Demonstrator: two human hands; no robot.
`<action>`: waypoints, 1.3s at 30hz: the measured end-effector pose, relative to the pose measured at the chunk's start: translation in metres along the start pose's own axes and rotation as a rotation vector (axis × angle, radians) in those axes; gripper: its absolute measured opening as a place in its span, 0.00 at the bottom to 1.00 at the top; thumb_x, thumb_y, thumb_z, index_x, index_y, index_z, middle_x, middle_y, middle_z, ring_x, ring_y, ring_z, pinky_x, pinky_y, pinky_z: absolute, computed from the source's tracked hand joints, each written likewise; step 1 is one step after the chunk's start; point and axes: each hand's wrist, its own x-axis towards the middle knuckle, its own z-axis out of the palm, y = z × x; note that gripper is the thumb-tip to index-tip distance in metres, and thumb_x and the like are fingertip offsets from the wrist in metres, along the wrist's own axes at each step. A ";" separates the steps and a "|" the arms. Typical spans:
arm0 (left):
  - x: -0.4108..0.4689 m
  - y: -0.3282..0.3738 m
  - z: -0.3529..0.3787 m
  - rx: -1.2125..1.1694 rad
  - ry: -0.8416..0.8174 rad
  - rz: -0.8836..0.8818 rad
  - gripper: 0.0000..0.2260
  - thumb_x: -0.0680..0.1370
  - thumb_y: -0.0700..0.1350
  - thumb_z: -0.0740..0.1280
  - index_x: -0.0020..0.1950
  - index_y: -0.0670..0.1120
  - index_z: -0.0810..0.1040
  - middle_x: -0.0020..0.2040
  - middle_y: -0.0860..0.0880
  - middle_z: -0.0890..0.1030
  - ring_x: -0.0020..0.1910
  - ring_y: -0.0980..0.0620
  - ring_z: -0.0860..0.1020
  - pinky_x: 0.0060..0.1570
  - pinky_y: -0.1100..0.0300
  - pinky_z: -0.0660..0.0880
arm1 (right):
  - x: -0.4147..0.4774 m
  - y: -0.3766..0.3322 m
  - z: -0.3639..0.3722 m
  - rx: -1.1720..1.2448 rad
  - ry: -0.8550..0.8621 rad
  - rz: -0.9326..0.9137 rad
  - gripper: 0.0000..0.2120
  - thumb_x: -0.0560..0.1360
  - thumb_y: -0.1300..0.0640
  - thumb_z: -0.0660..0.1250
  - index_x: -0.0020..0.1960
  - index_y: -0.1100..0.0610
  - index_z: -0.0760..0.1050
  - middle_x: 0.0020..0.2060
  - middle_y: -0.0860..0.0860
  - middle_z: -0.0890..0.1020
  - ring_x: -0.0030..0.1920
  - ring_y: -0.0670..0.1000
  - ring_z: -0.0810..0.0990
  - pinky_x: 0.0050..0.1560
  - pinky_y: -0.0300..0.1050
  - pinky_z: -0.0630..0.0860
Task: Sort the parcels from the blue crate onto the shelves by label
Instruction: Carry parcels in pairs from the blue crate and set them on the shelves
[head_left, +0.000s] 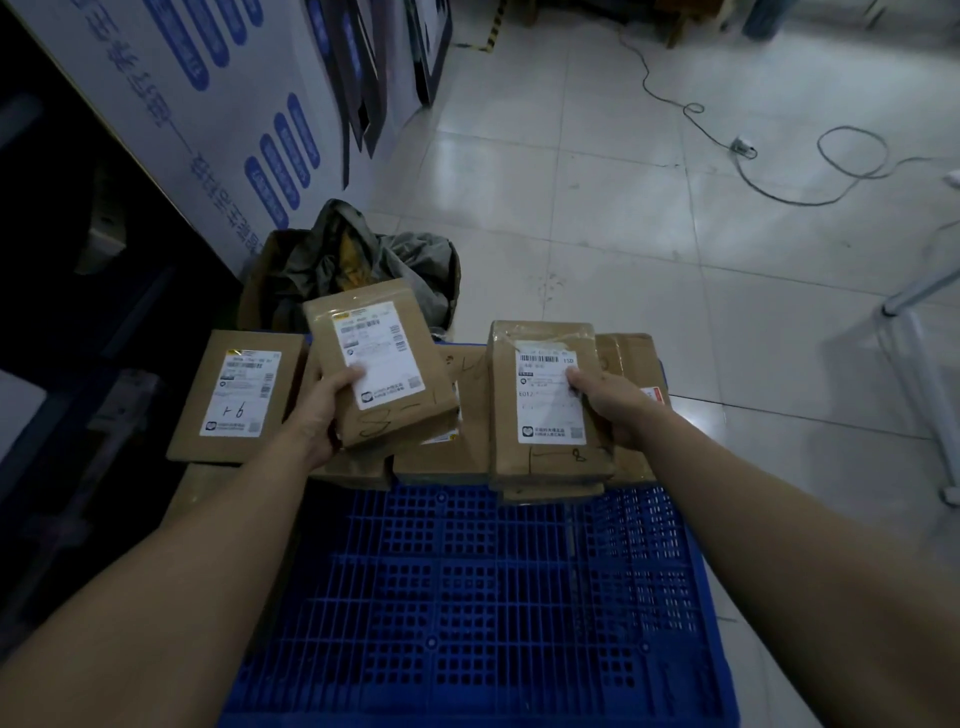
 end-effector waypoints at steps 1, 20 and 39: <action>-0.001 -0.002 0.002 0.030 -0.017 0.014 0.21 0.75 0.45 0.68 0.67 0.48 0.72 0.46 0.50 0.85 0.42 0.50 0.83 0.36 0.58 0.78 | 0.001 0.001 0.001 0.027 -0.010 0.010 0.20 0.78 0.43 0.62 0.56 0.60 0.73 0.46 0.57 0.85 0.44 0.56 0.86 0.44 0.53 0.83; -0.020 0.015 0.023 0.113 -0.130 0.042 0.27 0.74 0.49 0.68 0.72 0.54 0.63 0.58 0.45 0.80 0.50 0.44 0.80 0.44 0.52 0.77 | -0.014 0.000 0.001 0.313 -0.275 -0.057 0.18 0.77 0.47 0.64 0.60 0.59 0.75 0.44 0.56 0.86 0.40 0.55 0.86 0.34 0.46 0.82; -0.300 0.103 -0.042 -0.245 0.198 0.500 0.28 0.74 0.45 0.68 0.72 0.51 0.63 0.61 0.43 0.79 0.54 0.42 0.80 0.48 0.47 0.78 | -0.207 -0.135 0.033 0.134 -0.680 -0.456 0.18 0.75 0.50 0.65 0.61 0.58 0.76 0.48 0.57 0.86 0.42 0.55 0.86 0.37 0.46 0.82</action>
